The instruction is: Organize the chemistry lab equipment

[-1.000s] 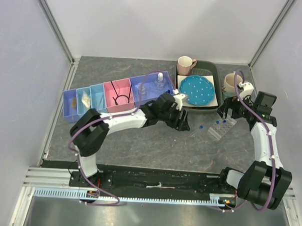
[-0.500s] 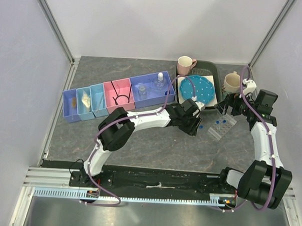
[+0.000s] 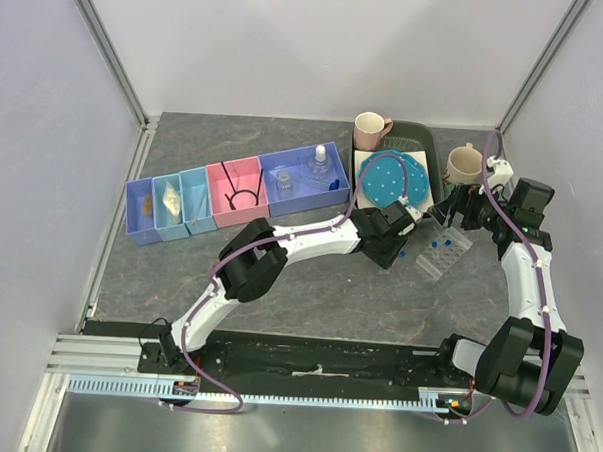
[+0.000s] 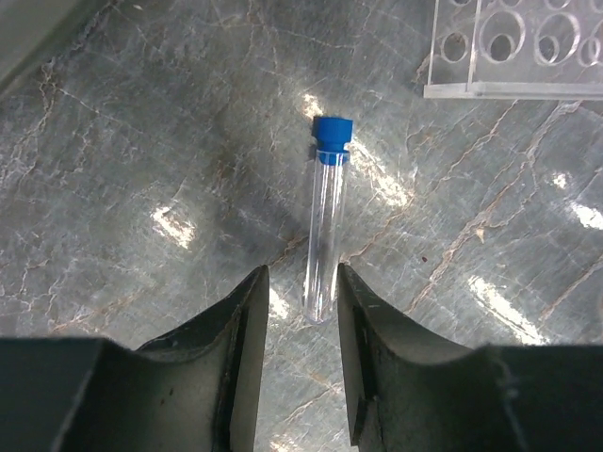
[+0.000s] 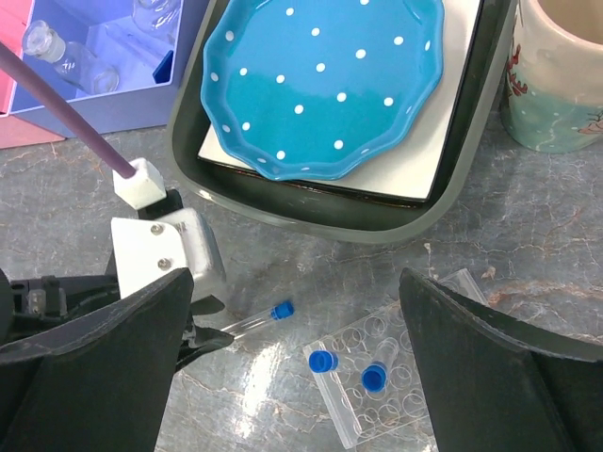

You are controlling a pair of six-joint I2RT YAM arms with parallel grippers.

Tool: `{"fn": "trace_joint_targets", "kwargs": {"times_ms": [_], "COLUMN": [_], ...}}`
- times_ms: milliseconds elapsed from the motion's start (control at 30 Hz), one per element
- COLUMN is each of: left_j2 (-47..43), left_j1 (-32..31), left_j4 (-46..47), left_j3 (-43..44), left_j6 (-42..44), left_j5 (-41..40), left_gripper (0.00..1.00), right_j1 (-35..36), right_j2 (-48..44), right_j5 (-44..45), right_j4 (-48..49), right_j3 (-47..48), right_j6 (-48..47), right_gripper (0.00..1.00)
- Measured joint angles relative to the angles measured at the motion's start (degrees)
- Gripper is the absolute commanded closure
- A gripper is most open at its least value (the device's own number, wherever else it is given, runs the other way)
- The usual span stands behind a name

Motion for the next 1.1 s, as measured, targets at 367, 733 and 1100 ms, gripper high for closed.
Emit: {"fn": "trace_joint_targets", "kwargs": {"times_ms": [367, 733, 1100], "left_j2": [2.78, 2.89, -5.01], "left_j1": [-1.55, -1.92, -1.51], "left_j4": [-4.46, -6.03, -0.24], "left_j3": [4.22, 4.48, -8.66], "left_j6": [2.56, 4.13, 4.59], "left_j5": [-2.73, -5.66, -3.28], "left_gripper": [0.64, 0.86, 0.98], "right_j1": [0.0, 0.0, 0.04], "right_j2": [0.0, -0.04, -0.26], "right_j5": [0.15, 0.15, 0.15], "right_j4": [0.9, 1.29, 0.0], "right_j3": [-0.07, -0.28, -0.42], "right_j6": [1.6, 2.25, -0.22], "right_gripper": [0.02, 0.02, 0.02]}}
